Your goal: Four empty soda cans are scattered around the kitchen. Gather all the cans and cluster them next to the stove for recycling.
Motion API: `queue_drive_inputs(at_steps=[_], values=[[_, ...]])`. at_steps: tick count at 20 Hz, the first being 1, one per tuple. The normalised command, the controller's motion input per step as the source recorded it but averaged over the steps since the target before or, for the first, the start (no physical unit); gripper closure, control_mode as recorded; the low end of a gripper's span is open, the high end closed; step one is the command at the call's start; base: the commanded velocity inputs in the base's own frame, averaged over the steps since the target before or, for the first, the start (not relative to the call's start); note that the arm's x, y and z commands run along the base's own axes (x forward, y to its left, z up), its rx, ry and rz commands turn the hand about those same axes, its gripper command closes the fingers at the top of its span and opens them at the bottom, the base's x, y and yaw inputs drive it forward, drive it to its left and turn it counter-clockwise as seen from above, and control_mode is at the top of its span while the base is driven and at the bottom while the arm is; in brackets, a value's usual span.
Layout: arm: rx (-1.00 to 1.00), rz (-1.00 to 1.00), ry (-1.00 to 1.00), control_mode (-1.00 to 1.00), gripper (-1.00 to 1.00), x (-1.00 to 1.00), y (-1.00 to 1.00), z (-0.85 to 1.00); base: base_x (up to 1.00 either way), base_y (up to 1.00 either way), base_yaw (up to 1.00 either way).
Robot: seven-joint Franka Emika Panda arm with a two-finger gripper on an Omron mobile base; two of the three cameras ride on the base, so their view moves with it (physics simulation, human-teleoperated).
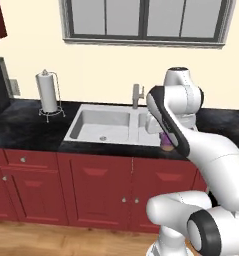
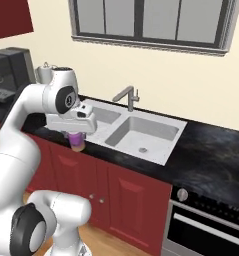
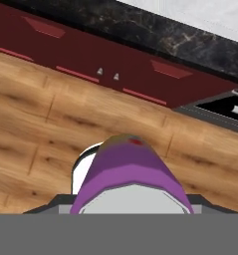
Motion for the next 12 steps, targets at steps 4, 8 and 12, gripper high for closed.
queue_drive_inputs(at_steps=[4, 8, 12], values=[[0.00, 0.00, 0.00, 1.00, 1.00, 0.00, 0.00, 0.00, 0.33, 0.57, 0.07], [0.00, 0.00, 0.00, 1.00, 1.00, 0.00, 0.00, 0.00, 0.23, 0.81, 0.14], [0.00, 0.00, 0.00, 1.00, 1.00, 0.00, 0.00, 0.00, 0.03, 0.80, 0.27]])
